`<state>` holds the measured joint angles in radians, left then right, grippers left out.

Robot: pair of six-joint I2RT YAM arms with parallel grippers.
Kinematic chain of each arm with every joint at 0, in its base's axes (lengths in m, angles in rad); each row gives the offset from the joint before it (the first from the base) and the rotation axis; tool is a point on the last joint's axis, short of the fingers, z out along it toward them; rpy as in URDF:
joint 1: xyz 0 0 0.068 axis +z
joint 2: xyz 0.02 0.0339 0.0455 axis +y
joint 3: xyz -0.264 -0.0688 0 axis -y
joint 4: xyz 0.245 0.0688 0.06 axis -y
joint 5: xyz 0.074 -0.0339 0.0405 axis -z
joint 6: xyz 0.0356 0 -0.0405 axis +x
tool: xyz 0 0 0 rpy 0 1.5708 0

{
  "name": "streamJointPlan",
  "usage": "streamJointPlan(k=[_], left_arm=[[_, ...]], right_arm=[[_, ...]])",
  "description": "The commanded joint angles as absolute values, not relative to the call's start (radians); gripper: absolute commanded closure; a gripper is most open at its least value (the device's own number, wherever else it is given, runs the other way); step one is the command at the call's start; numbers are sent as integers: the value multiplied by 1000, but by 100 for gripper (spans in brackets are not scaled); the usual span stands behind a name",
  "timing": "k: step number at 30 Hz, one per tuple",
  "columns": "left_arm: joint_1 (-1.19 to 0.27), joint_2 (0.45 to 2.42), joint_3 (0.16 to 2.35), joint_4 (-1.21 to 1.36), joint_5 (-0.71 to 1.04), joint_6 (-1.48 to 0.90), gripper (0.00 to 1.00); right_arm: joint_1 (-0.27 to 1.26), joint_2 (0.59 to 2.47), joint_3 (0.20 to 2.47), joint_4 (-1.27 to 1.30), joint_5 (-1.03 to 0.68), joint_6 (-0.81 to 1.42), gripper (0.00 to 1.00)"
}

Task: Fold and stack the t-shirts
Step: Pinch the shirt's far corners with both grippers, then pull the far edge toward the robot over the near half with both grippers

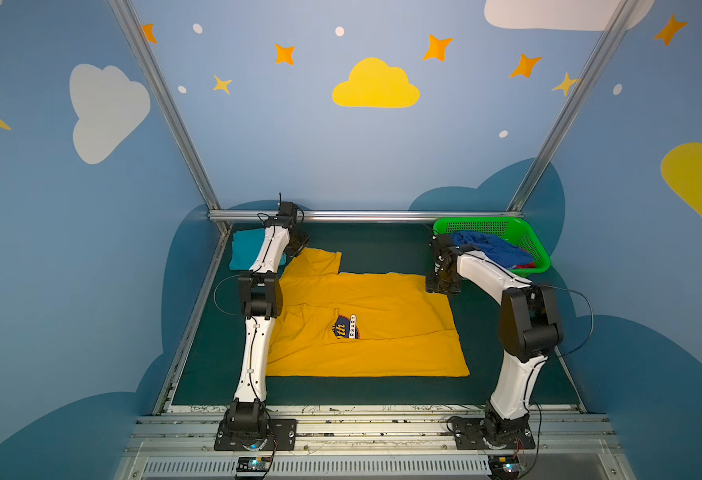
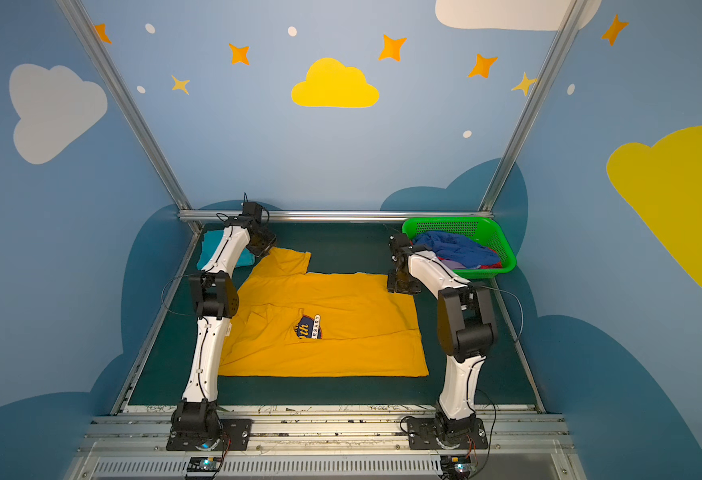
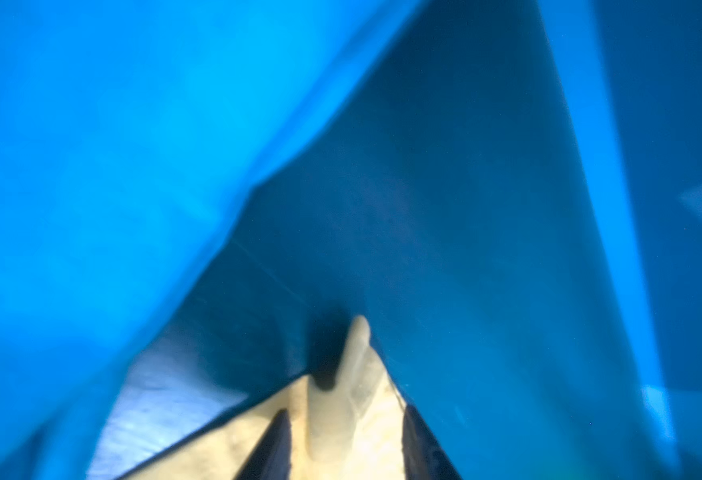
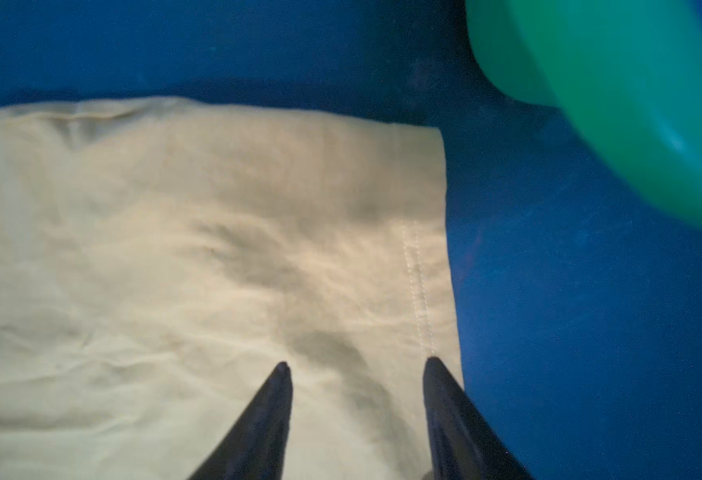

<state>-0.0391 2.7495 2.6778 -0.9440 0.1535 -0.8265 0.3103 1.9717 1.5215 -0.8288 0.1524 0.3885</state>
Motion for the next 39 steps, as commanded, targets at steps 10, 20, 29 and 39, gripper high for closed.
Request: streamJointPlan(k=[10,20,29,39], left_arm=[[-43,2688,2662,-982,126,-798,96],[-31,2448,2430,-962,83,-773,96],[-21,2320,2320,-963,95,-754,96],[-12,2148,2095,-911,89,-752,96]], right_arm=[[289,2205,1821,-924,242,451,37],[297,2297,1871,-887,212,476,38],[299,2309,1825,-789,99,493,88],[300,2041,1588,-662,171,525,100]])
